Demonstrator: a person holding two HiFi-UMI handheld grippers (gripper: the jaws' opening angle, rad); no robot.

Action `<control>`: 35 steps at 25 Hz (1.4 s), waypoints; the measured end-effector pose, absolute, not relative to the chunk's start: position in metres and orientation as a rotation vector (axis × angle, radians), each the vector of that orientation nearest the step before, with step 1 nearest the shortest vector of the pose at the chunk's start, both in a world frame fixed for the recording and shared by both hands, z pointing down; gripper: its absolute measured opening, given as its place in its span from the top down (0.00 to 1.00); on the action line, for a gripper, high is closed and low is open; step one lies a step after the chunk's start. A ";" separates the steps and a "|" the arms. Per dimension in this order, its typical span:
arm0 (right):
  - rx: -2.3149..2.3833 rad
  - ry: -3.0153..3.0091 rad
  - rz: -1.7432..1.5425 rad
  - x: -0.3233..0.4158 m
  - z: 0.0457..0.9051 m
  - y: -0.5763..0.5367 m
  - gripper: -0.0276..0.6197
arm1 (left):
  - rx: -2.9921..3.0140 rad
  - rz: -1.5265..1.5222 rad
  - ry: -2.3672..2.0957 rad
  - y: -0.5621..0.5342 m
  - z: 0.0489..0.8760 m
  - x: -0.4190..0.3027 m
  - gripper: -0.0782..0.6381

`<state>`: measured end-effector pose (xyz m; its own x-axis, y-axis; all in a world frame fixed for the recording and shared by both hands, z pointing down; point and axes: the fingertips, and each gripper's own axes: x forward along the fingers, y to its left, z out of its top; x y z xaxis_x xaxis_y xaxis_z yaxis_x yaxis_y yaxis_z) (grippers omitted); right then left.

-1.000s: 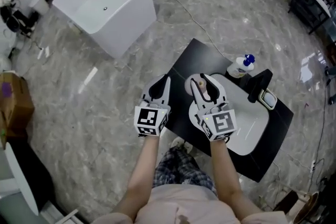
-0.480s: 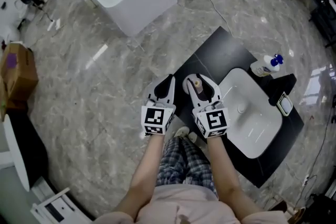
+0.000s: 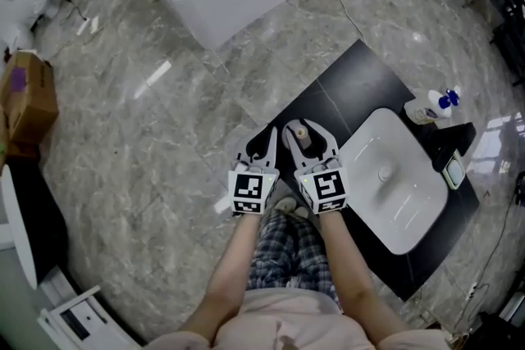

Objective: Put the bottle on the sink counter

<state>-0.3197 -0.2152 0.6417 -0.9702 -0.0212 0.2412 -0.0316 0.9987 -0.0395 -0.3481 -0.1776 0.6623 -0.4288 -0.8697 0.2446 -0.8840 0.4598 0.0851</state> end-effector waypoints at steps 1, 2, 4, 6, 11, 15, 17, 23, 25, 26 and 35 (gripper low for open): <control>0.031 -2.891 0.059 -0.321 0.646 -0.214 0.73 | 1.505 0.079 -2.456 -0.176 0.665 -0.348 0.85; 0.025 -2.885 0.056 -0.322 0.649 -0.212 0.73 | 1.500 0.077 -2.454 -0.176 0.667 -0.348 0.85; 0.021 -2.876 0.051 -0.322 0.654 -0.212 0.73 | 1.492 0.075 -2.453 -0.175 0.670 -0.348 0.85; 0.022 -2.875 0.037 -0.322 0.657 -0.212 0.73 | 1.488 0.071 -2.456 -0.175 0.672 -0.348 0.85; 0.018 -2.882 0.015 -0.325 0.657 -0.209 0.73 | 1.483 0.063 -2.464 -0.171 0.673 -0.353 0.85; 0.033 -2.897 0.017 -0.324 0.653 -0.211 0.60 | 1.472 0.051 -2.478 -0.170 0.670 -0.355 0.85; 0.036 -2.911 0.032 -0.323 0.652 -0.211 0.52 | 1.468 0.050 -2.482 -0.170 0.670 -0.356 0.85; 0.027 -2.908 0.045 -0.322 0.655 -0.213 0.46 | 1.466 0.058 -2.481 -0.171 0.672 -0.356 0.85; 0.028 -2.911 0.048 -0.321 0.651 -0.212 0.46 | 1.463 0.057 -2.484 -0.170 0.670 -0.356 0.85; 0.027 -2.913 0.052 -0.321 0.649 -0.212 0.46 | 1.460 0.057 -2.487 -0.168 0.667 -0.356 0.85; 0.117 -2.965 0.088 -0.292 0.597 -0.227 0.64 | 1.485 0.087 -2.497 -0.162 0.615 -0.356 0.85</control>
<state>-0.2925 -0.2266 0.5965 -0.9819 -0.0733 0.1747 -0.0835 0.9952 -0.0520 -0.3563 -0.1618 0.6154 -0.4578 -0.8589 0.2298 -0.8727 0.4834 0.0682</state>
